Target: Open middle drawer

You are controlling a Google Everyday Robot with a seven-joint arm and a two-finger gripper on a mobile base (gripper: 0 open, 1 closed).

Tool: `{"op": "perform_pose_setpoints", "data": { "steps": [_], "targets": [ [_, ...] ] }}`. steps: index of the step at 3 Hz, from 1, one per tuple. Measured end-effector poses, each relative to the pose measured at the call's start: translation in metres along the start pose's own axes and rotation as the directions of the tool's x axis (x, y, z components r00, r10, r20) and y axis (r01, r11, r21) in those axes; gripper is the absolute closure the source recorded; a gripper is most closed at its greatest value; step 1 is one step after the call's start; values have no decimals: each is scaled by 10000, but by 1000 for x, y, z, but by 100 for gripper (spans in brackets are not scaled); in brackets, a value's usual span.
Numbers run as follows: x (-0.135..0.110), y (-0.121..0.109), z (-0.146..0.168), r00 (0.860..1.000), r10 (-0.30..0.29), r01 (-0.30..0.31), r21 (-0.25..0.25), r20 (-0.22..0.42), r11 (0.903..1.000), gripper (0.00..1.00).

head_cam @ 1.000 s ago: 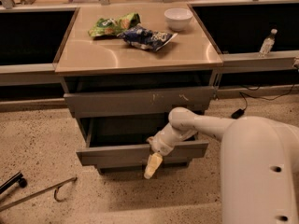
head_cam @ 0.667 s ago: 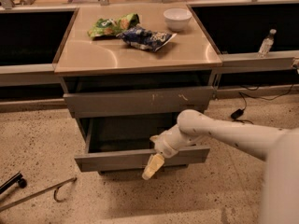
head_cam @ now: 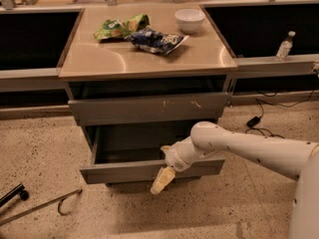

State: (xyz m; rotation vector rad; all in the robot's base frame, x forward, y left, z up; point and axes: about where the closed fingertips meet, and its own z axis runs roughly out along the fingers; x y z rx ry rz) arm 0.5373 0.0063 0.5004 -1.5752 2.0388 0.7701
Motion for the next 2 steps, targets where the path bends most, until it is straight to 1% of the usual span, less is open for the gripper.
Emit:
{"op": "perform_pose_setpoints", "data": {
  "steps": [1,2],
  "targets": [
    [-1,-7,14,10000,25,-25,-179,-11,9998,0],
    [12,-15,38,9995,301,-299,-539,39,9981,0]
  ]
}}
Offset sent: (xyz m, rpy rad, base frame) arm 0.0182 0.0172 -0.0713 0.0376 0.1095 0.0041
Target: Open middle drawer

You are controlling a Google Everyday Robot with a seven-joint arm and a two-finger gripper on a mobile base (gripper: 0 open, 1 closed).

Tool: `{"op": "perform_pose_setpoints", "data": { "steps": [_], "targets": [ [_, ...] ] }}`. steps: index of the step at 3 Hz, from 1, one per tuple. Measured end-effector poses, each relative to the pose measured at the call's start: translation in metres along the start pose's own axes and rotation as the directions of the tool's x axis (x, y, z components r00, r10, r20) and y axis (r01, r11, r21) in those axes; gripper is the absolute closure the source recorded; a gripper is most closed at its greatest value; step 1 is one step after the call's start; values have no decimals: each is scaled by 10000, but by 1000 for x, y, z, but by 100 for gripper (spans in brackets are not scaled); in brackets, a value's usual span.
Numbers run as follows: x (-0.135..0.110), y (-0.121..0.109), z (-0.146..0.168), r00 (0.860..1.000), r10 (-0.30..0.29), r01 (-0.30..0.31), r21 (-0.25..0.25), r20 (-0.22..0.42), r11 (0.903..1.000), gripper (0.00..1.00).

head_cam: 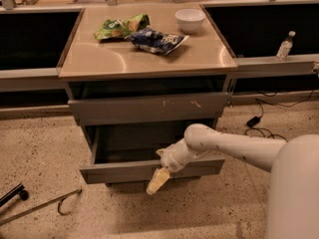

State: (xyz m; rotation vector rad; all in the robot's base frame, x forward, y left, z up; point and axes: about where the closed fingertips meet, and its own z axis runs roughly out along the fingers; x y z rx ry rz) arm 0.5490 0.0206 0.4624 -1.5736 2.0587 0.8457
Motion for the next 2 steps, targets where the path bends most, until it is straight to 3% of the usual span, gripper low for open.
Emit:
{"op": "perform_pose_setpoints", "data": {
  "steps": [1,2],
  "targets": [
    [14,11,19,9997,145,-155,-593,-173,9981,0],
    [18,27,20,9995,294,-300,-822,-81,9962,0]
  ]
}}
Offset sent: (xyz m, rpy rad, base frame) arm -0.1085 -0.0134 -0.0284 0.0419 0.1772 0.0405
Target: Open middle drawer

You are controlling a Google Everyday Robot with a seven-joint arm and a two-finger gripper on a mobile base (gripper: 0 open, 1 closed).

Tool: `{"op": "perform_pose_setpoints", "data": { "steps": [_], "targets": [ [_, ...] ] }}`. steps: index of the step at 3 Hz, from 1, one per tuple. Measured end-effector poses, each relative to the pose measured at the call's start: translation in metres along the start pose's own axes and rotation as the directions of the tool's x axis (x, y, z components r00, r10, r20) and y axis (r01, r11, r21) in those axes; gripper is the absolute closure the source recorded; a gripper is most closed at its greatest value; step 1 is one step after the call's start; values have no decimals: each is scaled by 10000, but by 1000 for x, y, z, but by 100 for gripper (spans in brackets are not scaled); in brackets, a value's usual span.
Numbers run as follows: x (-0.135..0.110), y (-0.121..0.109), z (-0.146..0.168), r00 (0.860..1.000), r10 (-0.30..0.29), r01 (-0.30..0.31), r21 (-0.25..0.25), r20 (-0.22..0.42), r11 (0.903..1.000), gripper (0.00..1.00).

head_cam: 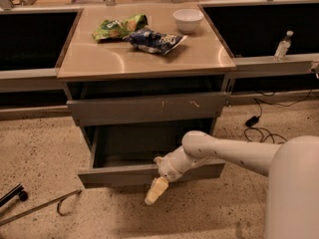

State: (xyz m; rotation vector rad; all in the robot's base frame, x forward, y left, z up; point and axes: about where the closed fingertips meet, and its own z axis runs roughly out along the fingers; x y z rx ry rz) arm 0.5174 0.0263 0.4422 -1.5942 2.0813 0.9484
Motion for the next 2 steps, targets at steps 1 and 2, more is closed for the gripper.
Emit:
{"op": "perform_pose_setpoints", "data": {
  "steps": [1,2],
  "targets": [
    [6,43,-10,9994,313,-309,-219,177,9993,0],
    [6,43,-10,9994,313,-309,-219,177,9993,0]
  ]
}}
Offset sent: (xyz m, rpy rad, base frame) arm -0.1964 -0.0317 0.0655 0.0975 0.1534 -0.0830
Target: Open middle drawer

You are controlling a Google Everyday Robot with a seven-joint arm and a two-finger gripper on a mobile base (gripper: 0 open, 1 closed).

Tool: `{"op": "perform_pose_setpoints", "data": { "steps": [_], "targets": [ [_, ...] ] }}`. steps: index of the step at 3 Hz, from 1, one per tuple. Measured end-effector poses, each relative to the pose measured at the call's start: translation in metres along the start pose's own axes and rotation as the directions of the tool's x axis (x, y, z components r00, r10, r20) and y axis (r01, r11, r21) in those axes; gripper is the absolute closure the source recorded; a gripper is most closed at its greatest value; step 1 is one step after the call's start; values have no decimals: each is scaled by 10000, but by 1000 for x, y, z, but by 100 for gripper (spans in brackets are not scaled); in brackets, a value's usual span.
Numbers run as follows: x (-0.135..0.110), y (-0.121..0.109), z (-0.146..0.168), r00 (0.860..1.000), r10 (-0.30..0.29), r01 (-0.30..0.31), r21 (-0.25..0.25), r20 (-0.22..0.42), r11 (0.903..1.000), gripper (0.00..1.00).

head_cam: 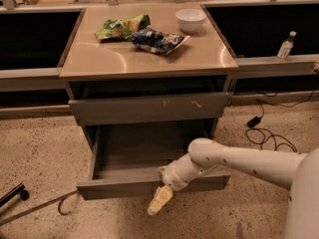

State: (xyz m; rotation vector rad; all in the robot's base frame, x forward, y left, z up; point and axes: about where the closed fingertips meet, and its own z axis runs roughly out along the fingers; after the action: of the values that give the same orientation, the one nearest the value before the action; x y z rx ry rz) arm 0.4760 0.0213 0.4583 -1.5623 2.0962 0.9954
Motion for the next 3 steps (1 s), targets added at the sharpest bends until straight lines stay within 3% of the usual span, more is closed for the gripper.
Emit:
{"op": "perform_pose_setpoints", "data": {
  "steps": [1,2,3],
  "targets": [
    [13,7,11,9998,118,-123,-381,-138,9992,0],
    [11,8,9,9998,119,-124,-382,-137,9992,0],
    [13,24,8,9997,217,-220,-474,-64,9986,0]
  ]
}}
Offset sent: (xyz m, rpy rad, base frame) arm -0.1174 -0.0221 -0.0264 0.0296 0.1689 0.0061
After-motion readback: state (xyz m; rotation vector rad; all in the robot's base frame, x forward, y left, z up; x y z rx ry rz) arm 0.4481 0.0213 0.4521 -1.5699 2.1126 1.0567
